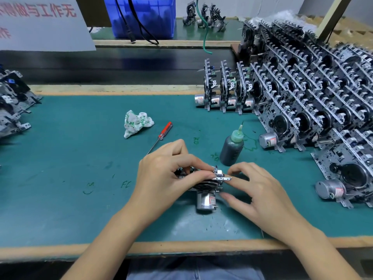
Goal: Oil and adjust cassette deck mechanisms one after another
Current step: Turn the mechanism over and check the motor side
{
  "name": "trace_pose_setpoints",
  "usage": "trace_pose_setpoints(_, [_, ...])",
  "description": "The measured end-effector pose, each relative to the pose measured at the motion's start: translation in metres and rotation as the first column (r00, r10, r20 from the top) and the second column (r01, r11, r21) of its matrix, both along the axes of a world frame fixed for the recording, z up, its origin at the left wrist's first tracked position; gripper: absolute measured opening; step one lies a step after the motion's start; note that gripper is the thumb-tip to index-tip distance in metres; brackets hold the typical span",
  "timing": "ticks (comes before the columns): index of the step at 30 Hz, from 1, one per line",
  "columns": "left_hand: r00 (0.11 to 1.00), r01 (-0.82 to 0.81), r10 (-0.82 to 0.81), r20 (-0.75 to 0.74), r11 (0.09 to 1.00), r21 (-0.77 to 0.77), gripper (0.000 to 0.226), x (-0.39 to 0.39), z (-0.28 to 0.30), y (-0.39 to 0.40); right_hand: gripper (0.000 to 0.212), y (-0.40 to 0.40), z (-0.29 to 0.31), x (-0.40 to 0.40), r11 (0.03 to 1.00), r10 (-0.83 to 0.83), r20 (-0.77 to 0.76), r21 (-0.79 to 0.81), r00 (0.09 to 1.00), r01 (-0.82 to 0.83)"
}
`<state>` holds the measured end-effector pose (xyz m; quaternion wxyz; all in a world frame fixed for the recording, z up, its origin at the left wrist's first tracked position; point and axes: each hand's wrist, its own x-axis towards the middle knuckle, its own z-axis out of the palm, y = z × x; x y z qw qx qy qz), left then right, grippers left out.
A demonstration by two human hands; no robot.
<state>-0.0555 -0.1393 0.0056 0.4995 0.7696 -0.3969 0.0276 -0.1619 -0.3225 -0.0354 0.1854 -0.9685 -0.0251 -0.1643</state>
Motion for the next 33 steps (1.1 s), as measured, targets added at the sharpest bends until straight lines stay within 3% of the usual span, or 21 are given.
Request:
trace_pose_setpoints(6, [1.000,0.000,0.000,0.009,1.000,0.009,0.022,0.0012,-0.0002,0.0002,0.033,0.0021,0.0001,-0.0023,0.999,-0.026,0.014,0.024,1.000,0.026])
trace_pose_setpoints(17, [1.000,-0.006,0.006,0.022,1.000,0.008,0.016,0.0003,-0.0006,0.0004,0.032,0.0048,0.0039,-0.0048,0.985,-0.016,0.045,-0.171,0.999,0.023])
trace_pose_setpoints(27, [0.999,-0.007,0.007,0.032,1.000,0.013,0.016,0.0009,-0.0013,0.0004,0.029,0.0022,-0.0003,-0.0072,0.990,-0.016,0.077,-0.138,0.997,0.026])
trace_pose_setpoints(31, [0.999,-0.021,0.020,0.041,1.000,0.021,0.019,0.0014,-0.0010,-0.0005,0.030,0.0041,0.0015,-0.0057,0.989,-0.013,0.038,-0.144,0.999,0.019])
trace_pose_setpoints(33, [0.999,-0.019,0.018,0.039,1.000,0.022,0.020,0.0023,-0.0010,-0.0011,0.034,0.0029,0.0050,-0.0049,0.997,-0.008,0.004,-0.073,1.000,0.008])
